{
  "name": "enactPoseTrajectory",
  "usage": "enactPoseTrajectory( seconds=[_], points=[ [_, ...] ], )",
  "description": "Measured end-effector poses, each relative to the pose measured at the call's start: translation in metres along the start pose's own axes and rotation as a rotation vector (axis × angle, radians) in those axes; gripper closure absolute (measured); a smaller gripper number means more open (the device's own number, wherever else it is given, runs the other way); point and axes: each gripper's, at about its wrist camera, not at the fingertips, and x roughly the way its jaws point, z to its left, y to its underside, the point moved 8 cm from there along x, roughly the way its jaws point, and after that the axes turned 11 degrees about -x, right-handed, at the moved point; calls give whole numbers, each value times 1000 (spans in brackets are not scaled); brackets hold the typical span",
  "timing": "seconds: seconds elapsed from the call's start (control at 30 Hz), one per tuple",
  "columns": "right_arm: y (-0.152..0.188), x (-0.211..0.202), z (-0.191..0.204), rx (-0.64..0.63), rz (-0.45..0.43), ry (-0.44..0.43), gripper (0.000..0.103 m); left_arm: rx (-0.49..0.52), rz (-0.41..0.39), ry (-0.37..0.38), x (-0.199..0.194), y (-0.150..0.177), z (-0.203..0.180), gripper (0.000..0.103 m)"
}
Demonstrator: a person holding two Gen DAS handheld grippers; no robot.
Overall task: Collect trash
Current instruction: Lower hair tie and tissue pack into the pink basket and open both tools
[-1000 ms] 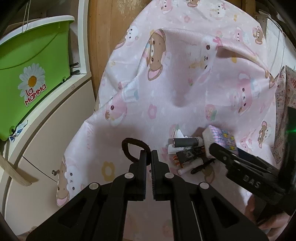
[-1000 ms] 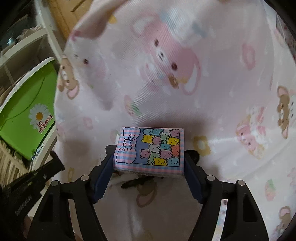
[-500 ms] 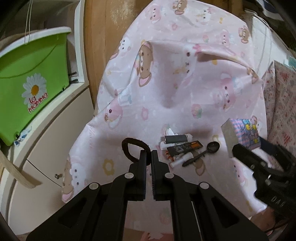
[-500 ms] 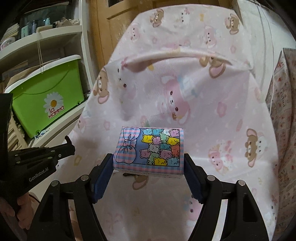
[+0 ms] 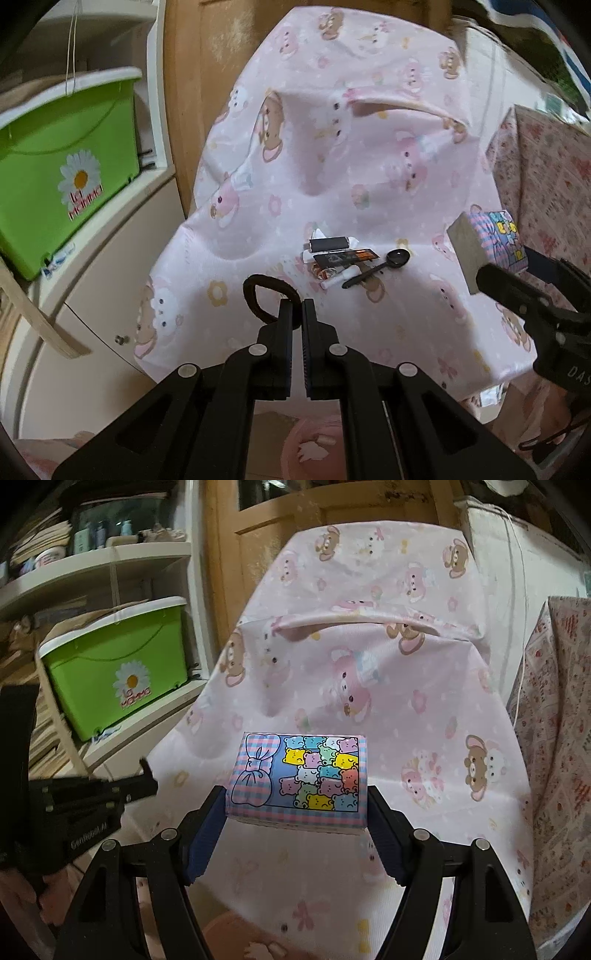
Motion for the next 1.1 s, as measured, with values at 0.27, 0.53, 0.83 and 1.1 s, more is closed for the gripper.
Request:
enactPoseTrajectory(
  seconds=[0.27,0.53,0.83,1.1],
  points=[
    [36,-30,27,-68,43,-23,27,-13,64,67,-12,29,-8,99],
    [68,-33,49,-93,128,-55,27,-101,153,133,-8,45,-6,99],
    [94,-20,70,-62,265,-211,28,-99,187,133,-6,53,-5,99],
    [141,0,94,-114,470,-258,28,-110,324,131,16,84,-5,99]
  ],
)
